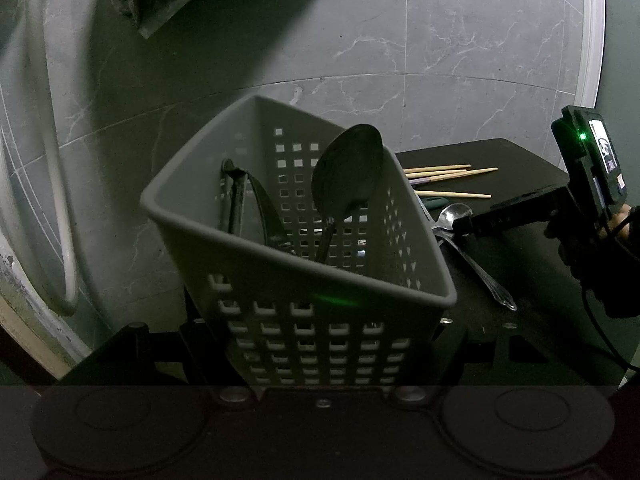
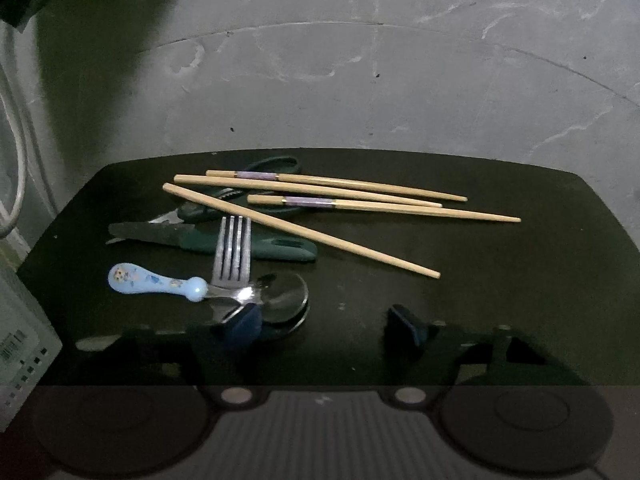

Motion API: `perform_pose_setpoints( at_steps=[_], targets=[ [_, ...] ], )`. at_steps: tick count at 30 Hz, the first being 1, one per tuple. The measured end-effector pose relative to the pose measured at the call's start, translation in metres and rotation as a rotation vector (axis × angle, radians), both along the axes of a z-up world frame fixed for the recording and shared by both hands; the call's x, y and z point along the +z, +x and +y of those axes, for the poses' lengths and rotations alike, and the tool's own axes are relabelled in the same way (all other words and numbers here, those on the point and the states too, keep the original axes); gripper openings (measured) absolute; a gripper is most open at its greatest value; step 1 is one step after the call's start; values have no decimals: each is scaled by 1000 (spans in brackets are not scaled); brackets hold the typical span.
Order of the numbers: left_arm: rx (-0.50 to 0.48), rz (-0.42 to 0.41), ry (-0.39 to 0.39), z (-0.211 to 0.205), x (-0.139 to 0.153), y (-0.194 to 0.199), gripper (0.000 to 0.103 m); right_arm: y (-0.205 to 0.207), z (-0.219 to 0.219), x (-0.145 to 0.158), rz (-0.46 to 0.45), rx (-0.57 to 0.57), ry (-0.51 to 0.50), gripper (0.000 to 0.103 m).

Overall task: Organize utensils
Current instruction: 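Grasp the blue-handled spoon from the pile with the right gripper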

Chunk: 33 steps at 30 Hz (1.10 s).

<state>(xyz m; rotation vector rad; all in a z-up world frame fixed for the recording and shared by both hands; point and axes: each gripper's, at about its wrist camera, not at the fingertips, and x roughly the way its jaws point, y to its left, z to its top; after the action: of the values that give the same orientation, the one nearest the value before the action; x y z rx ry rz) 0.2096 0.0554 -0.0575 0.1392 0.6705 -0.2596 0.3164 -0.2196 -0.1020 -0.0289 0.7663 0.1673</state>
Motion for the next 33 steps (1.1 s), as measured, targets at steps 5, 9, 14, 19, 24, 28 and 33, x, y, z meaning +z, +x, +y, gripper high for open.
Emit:
perform_pose_setpoints(
  at_steps=[5,9,14,19,24,28,33],
  targets=[
    [0,0,0,0,0,0,77,7,3,1,2,33,24,60],
    [-1,0,0,0,0,0,77,13,5,2,-1,43,31,50],
    [1,1,-1,0,0,0,77,17,10,3,-12,62,26,34],
    [1,0,-1,0,0,0,77,15,15,3,-29,82,-3,28],
    [1,1,-1,0,0,0,77,16,11,9,-38,84,6,12],
    [1,1,-1,0,0,0,77,14,4,12,-29,90,38,10],
    [0,1,-1,0,0,0,77,7,1,17,-46,110,45,9]
  ],
)
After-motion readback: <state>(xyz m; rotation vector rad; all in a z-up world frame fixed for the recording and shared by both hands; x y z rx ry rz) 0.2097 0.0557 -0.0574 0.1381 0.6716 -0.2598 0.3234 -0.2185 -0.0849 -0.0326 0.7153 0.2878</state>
